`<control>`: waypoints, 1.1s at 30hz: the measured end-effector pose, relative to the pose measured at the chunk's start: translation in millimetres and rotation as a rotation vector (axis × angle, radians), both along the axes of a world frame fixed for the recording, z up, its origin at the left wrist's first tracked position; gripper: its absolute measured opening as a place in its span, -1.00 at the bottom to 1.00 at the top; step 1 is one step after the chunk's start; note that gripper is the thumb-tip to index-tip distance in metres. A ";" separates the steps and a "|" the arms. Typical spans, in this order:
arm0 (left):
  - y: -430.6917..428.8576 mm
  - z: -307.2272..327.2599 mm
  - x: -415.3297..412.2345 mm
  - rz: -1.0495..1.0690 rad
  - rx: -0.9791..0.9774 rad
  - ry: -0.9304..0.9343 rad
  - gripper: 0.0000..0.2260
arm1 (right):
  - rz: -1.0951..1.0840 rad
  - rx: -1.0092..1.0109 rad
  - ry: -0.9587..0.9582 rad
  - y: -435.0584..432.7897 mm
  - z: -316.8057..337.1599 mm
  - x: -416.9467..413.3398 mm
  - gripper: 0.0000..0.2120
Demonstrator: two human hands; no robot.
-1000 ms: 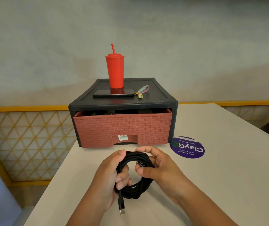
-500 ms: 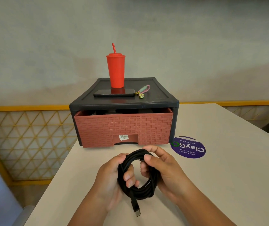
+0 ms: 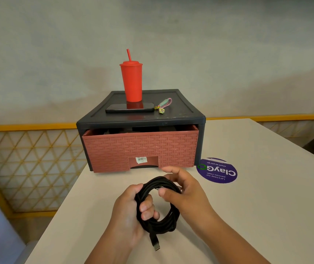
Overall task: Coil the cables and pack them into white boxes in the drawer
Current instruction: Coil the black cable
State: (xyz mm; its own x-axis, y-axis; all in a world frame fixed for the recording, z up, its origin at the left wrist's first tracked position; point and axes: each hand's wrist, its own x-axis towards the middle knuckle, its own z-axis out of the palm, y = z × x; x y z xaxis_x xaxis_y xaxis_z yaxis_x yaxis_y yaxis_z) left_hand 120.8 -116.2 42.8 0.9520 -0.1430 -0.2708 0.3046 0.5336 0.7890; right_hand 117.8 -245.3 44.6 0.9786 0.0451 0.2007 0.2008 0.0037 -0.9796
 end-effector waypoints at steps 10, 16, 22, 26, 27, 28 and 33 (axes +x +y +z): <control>-3.3 -5.5 2.3 0.020 0.055 0.121 -0.74 | -0.079 -0.823 -0.406 -15.8 -4.7 6.3 -0.63; -7.6 -11.9 2.4 0.016 0.057 0.087 -0.74 | -0.111 -0.671 -0.292 -17.3 -10.9 11.4 -0.70; -14.9 -26.5 4.6 0.000 0.611 -0.279 -0.79 | -0.322 -0.702 -0.212 -51.0 -11.0 25.4 -0.73; -13.0 -30.6 0.6 -0.031 0.957 -0.462 -0.84 | -0.645 -0.653 -0.030 -99.8 -11.5 32.5 -0.82; -10.9 -32.7 1.0 -0.045 1.063 -0.509 -0.81 | -0.710 -0.655 0.011 -112.6 -13.5 33.0 -0.82; -8.9 -34.5 1.3 -0.082 1.170 -0.556 -0.72 | -0.766 -0.652 0.044 -124.8 -16.1 33.3 -0.81; -7.2 -40.7 3.5 -0.383 1.712 -0.589 -0.54 | -0.908 -0.619 0.181 -161.6 -31.4 37.4 -0.79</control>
